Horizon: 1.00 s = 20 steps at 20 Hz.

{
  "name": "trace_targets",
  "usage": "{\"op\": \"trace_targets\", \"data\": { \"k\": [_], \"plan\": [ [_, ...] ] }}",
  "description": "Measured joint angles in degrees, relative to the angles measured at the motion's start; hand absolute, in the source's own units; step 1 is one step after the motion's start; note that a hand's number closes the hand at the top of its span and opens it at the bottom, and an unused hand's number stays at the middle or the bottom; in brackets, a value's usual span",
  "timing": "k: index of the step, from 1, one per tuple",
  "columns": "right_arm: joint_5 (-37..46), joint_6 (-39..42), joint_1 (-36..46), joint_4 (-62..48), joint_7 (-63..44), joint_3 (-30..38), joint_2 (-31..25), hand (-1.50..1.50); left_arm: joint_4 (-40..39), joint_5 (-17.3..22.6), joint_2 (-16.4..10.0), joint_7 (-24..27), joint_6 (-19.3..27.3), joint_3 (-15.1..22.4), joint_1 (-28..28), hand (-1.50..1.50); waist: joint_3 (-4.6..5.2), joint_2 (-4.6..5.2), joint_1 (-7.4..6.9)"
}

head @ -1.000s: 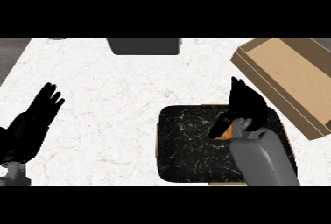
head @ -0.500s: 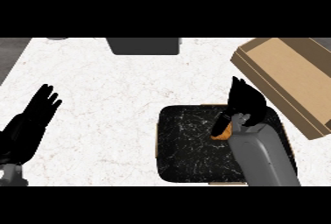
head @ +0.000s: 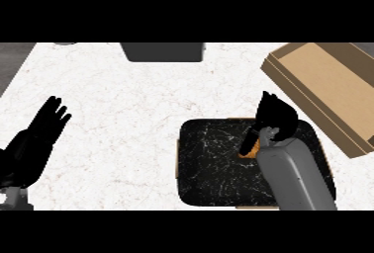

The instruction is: Pick the croissant from the tray and place it in the cardboard box

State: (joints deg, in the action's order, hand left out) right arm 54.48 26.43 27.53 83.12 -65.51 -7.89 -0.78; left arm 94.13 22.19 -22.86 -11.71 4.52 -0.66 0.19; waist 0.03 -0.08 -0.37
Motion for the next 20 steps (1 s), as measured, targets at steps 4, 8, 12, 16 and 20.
{"op": "trace_targets", "data": {
  "k": [4,8,12,16,20],
  "plan": [
    [0.3,0.0,0.6,-2.2,0.4,1.0,0.1,-1.5,-0.1,0.2,0.0,-0.7,-0.6,-0.7,0.7,0.0,0.01,0.02,0.01],
    [0.0,-0.5,0.1,-2.8,-0.1,0.1,0.0,-1.5,-0.4,-0.3,0.0,-0.5,-1.2,-1.2,0.6,0.0,-0.01,0.02,0.05],
    [0.3,-1.1,0.0,-5.9,0.7,0.6,0.1,-1.5,0.3,-0.6,0.2,-1.5,-1.2,-1.4,0.5,0.0,-0.01,0.05,-0.01],
    [0.1,-1.3,-0.6,-6.7,1.0,0.9,0.1,-1.5,1.0,-1.2,1.1,-1.4,-1.3,-1.4,-0.1,0.0,-0.01,0.03,0.06],
    [-0.2,-1.4,-1.1,-7.2,1.4,1.2,0.0,-1.5,-2.2,-2.0,1.7,0.0,-1.8,-2.1,1.6,0.0,-0.01,0.07,0.29]
  ]
}}
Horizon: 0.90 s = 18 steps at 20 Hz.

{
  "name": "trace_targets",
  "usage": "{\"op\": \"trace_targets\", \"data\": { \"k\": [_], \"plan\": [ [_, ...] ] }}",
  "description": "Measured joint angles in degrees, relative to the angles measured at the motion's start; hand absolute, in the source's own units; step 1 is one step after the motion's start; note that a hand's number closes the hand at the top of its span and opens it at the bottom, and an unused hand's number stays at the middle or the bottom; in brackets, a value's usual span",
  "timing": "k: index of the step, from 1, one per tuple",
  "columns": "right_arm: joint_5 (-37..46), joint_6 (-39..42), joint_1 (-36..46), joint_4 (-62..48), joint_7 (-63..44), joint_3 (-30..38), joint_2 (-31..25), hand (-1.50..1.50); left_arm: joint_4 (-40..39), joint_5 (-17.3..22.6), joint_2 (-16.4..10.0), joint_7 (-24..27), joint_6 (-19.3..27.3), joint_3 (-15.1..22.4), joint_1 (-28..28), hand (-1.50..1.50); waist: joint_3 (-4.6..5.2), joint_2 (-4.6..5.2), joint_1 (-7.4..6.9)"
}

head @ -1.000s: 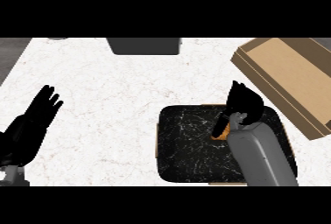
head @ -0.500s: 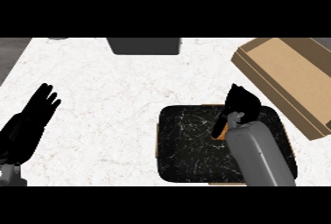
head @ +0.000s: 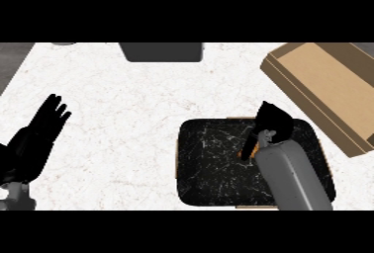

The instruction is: Pick the croissant from the tray and place it in the cardboard box

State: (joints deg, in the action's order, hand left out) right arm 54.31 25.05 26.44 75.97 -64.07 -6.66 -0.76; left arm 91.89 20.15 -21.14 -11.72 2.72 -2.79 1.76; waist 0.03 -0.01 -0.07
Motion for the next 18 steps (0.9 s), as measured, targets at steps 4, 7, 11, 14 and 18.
{"op": "trace_targets", "data": {
  "k": [4,7,11,14,18],
  "plan": [
    [0.3,-1.0,-0.8,-1.0,0.1,-0.3,0.1,-1.5,0.4,-0.5,0.6,-0.3,-0.3,-0.1,-0.2,0.0,-0.01,-0.02,-0.12],
    [1.0,-1.6,-1.4,-1.7,0.7,-0.3,0.1,-1.5,0.7,-0.1,0.6,-0.7,-0.8,-1.1,-0.2,0.0,-0.02,-0.02,-0.16],
    [2.3,-1.9,-2.6,-0.4,1.5,-0.7,0.1,1.5,2.1,-0.5,1.2,-1.7,-0.9,-1.5,-0.6,0.0,-0.02,-0.05,-0.08],
    [3.5,-1.6,-1.0,-1.6,3.7,-0.2,-0.3,1.5,2.1,-1.0,1.3,-2.4,-1.7,-2.1,-0.2,0.0,-0.03,-0.02,-0.13],
    [5.2,-1.7,-1.3,-1.5,5.3,-0.5,-0.4,1.5,3.4,-1.8,2.2,-2.9,-1.8,-2.3,-1.0,0.0,0.06,-0.14,-0.12]
  ]
}}
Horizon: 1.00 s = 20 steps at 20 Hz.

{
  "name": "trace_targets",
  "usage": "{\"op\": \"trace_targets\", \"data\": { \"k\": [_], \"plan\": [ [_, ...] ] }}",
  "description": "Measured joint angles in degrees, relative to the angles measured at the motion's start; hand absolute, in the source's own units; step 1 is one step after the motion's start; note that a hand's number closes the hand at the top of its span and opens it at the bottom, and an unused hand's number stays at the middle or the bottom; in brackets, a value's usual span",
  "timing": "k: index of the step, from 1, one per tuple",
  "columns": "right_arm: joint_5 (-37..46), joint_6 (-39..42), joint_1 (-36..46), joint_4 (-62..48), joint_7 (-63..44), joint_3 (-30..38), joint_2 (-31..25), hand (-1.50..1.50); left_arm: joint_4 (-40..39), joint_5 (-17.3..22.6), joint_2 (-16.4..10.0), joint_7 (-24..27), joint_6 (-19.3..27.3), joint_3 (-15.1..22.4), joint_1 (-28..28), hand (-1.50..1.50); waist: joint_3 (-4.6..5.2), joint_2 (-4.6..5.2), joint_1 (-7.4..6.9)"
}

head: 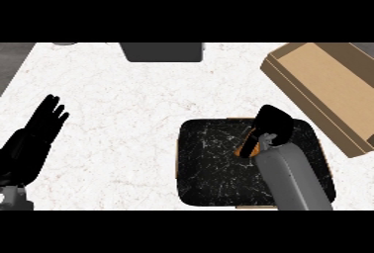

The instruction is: Pick the croissant from the tray and place it in the cardboard box

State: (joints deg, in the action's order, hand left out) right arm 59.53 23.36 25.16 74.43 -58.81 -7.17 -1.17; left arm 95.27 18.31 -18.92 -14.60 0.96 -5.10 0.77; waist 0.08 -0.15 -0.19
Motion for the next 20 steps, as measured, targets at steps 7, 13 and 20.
{"op": "trace_targets", "data": {
  "k": [7,13,20],
  "plan": [
    [0.9,-0.1,2.1,-2.8,4.7,1.4,-0.8,1.5,0.8,-1.0,1.4,-0.2,-1.1,-0.7,-0.9,0.0,-0.01,0.04,-0.18],
    [-2.9,-0.9,7.2,-9.3,25.6,0.1,-6.2,1.5,-0.1,-1.1,1.4,0.0,-1.7,-0.7,0.5,0.0,-0.11,0.61,-1.16],
    [-1.4,-7.5,14.7,-15.3,37.1,0.2,-8.9,1.5,-1.1,-1.4,1.3,-0.6,-2.1,-1.5,1.9,0.0,-0.1,0.39,-0.71]
  ]
}}
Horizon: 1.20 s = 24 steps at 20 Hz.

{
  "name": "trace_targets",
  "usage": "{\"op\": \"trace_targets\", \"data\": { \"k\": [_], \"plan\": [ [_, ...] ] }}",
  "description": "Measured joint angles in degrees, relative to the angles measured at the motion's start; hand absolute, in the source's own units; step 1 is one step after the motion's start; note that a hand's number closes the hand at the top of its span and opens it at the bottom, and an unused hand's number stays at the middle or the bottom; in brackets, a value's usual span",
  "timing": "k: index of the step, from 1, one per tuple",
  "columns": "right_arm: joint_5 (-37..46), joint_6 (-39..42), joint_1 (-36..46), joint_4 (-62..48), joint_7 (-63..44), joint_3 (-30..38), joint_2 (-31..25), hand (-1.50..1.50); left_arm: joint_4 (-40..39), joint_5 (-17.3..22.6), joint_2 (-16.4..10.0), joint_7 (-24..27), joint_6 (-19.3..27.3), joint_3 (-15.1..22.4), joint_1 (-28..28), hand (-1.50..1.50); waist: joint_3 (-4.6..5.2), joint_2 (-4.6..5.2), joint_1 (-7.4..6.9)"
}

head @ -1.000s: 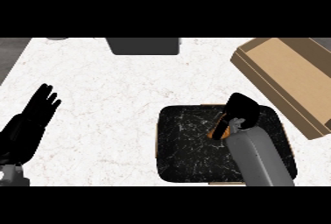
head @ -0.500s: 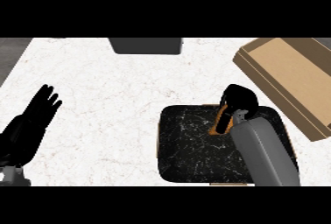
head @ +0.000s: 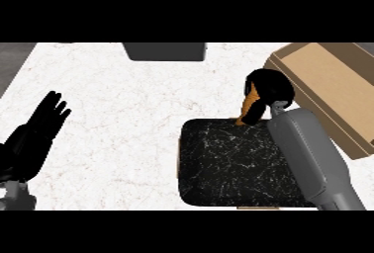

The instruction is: Pick the croissant from the tray and place it in the cardboard box

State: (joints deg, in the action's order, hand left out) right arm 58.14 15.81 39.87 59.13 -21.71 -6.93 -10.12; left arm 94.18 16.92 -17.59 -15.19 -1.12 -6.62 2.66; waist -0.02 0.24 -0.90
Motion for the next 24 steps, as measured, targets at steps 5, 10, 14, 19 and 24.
{"op": "trace_targets", "data": {
  "k": [5,10,14,19,24],
  "plan": [
    [-0.2,1.3,2.7,8.0,0.1,0.3,-1.2,1.5,-0.6,-0.5,0.4,0.6,-0.1,-0.5,-0.8,0.0,0.03,-0.34,0.75],
    [1.0,1.2,5.2,17.9,-4.8,1.6,-1.6,1.5,0.1,-0.3,0.4,0.0,-0.4,-0.9,-1.5,0.0,0.04,-0.56,1.11],
    [2.1,1.7,7.6,22.7,-9.0,4.8,-3.8,1.5,-0.4,0.2,-0.5,-0.1,-1.3,-2.1,-0.9,0.0,0.04,-0.5,1.17],
    [2.8,1.6,10.4,23.2,-11.8,9.5,-7.0,1.5,0.3,-0.7,0.5,-0.5,-0.9,-1.4,-0.8,0.0,0.05,-0.37,0.83],
    [2.6,0.5,11.3,19.7,-10.1,13.7,-11.2,1.5,-1.7,-1.1,1.2,1.0,-1.6,-2.0,-0.3,0.0,0.05,-0.24,0.68]
  ]
}}
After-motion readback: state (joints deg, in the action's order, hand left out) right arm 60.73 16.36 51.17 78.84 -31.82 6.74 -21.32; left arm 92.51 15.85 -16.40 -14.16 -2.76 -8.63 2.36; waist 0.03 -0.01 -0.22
